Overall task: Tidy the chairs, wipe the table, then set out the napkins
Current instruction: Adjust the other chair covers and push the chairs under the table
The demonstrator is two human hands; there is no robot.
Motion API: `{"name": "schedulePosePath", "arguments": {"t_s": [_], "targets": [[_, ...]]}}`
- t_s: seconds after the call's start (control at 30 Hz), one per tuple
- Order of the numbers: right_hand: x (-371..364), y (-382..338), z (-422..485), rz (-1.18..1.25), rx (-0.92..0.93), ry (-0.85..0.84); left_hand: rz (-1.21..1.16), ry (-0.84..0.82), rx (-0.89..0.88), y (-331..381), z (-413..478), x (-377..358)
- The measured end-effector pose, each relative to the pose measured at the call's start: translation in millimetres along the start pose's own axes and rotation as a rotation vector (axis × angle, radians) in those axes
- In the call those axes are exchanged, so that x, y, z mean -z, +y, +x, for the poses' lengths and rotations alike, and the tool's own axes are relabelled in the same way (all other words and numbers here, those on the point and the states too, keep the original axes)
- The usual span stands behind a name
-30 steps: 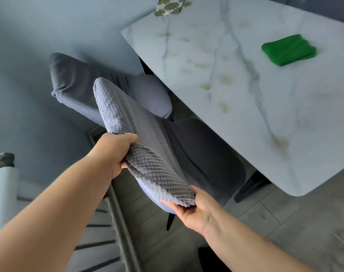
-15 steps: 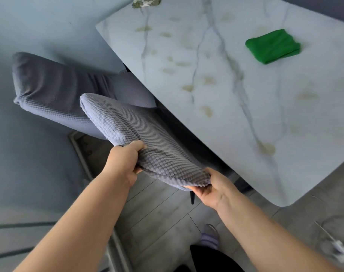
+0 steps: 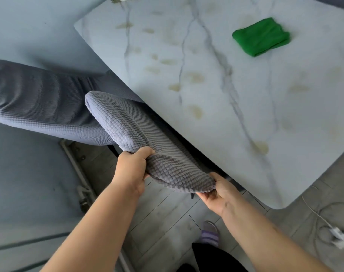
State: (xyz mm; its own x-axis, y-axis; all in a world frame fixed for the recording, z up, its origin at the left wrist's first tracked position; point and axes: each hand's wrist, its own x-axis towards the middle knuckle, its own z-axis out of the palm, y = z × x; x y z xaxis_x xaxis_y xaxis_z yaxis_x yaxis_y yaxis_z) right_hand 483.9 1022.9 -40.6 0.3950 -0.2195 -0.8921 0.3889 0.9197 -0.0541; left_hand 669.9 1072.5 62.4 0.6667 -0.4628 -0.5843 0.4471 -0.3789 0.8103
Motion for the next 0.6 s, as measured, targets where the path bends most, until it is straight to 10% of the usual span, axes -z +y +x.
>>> {"name": "schedulePosePath", "arguments": {"t_s": [0.6], "targets": [[29,10,11,-0.102,0.097,0.203,-0.091,-0.066,0.187,-47,-15,16]]}}
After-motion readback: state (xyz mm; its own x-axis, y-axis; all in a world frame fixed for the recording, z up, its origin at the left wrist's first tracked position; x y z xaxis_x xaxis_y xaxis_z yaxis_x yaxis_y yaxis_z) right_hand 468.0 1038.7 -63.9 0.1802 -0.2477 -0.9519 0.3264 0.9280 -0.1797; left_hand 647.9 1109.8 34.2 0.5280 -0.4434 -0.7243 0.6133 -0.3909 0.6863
